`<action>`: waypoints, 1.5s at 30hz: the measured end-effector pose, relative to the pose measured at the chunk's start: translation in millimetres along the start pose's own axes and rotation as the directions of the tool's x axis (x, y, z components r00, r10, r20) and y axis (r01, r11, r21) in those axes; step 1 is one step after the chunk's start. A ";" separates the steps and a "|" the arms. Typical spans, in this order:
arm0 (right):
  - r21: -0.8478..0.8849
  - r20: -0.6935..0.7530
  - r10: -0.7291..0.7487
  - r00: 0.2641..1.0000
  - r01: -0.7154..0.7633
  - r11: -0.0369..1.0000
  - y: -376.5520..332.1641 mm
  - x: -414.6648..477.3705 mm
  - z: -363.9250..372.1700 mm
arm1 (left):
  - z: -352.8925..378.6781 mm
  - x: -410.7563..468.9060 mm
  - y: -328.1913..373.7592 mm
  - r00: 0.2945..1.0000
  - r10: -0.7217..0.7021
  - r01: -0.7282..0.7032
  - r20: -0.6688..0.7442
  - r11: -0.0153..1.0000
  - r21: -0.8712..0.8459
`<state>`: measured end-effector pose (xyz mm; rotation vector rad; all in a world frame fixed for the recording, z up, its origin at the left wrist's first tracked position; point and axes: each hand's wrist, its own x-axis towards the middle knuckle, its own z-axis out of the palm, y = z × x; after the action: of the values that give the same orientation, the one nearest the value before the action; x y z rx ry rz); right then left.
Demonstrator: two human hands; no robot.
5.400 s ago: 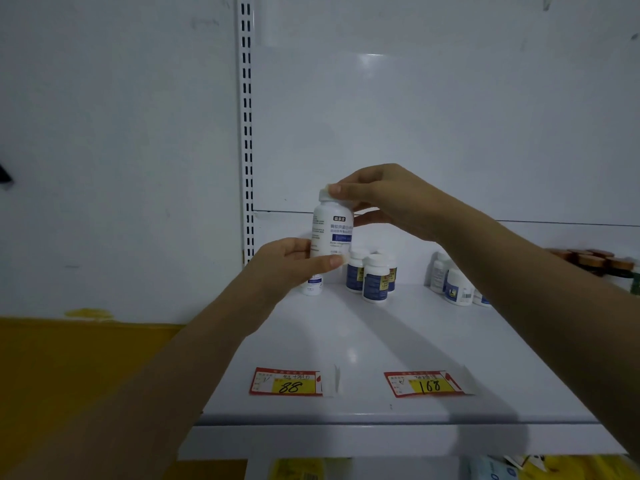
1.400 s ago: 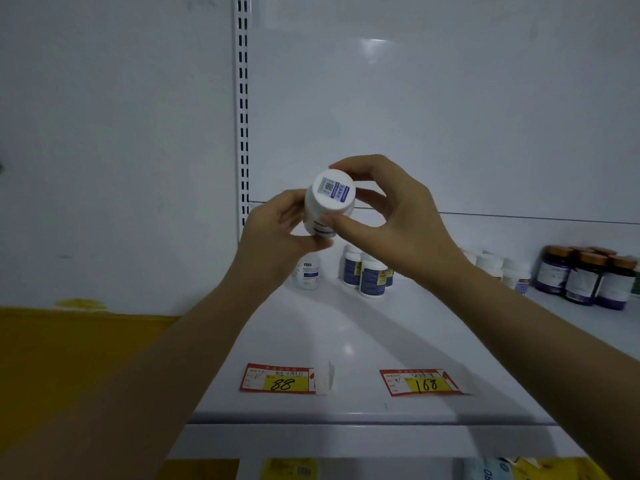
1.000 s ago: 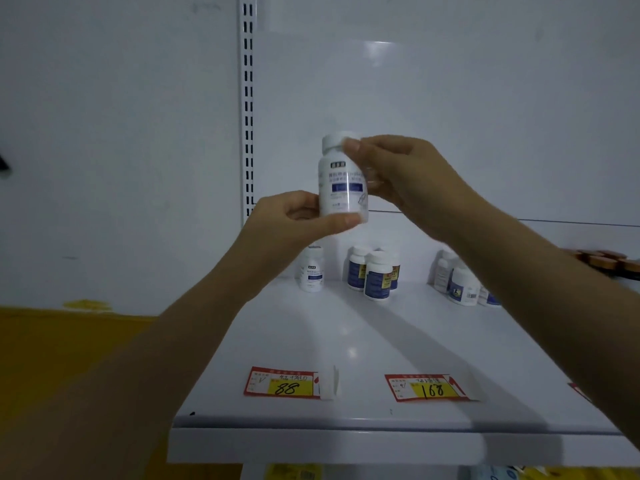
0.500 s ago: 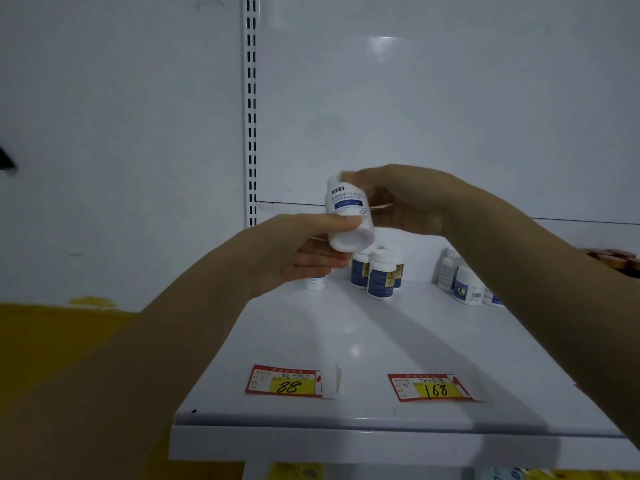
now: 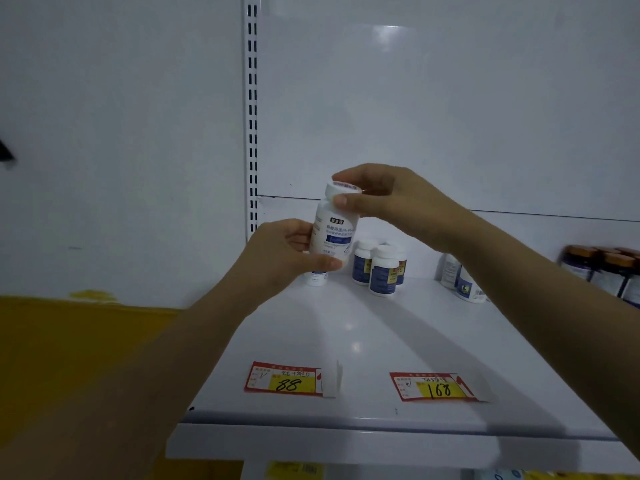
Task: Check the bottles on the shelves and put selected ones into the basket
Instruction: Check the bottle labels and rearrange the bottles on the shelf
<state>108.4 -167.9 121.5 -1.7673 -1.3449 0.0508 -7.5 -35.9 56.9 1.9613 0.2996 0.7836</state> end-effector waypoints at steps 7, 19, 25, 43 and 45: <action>-0.275 0.117 0.049 0.992 -0.015 0.961 -11.8 33.6 10.6 | -7.9 0.9 -22.4 0.998 -0.066 0.068 -0.018 0.970 0.235; -0.385 0.057 0.048 0.997 -0.022 0.923 40.0 119.1 72.5 | -1.2 -5.6 -95.9 0.932 -0.337 0.124 0.131 0.637 0.761; -0.417 0.025 0.096 0.995 -0.077 0.906 83.2 133.9 91.8 | -0.9 -4.0 -108.5 0.933 -0.327 0.073 0.153 0.586 0.807; -0.572 0.161 0.133 0.978 -0.018 0.820 102.3 128.6 108.5 | 0.9 -2.6 -108.1 0.887 -0.407 -0.001 0.219 0.473 0.881; -0.597 0.132 0.120 0.984 -0.017 0.802 95.6 122.3 100.4 | 0.4 -2.4 -106.2 0.881 -0.417 -0.006 0.225 0.464 0.886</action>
<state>179.5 -11.3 53.5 -2.3839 -1.5211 -0.2168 2.9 16.1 -35.2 2.9115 0.7905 -0.0732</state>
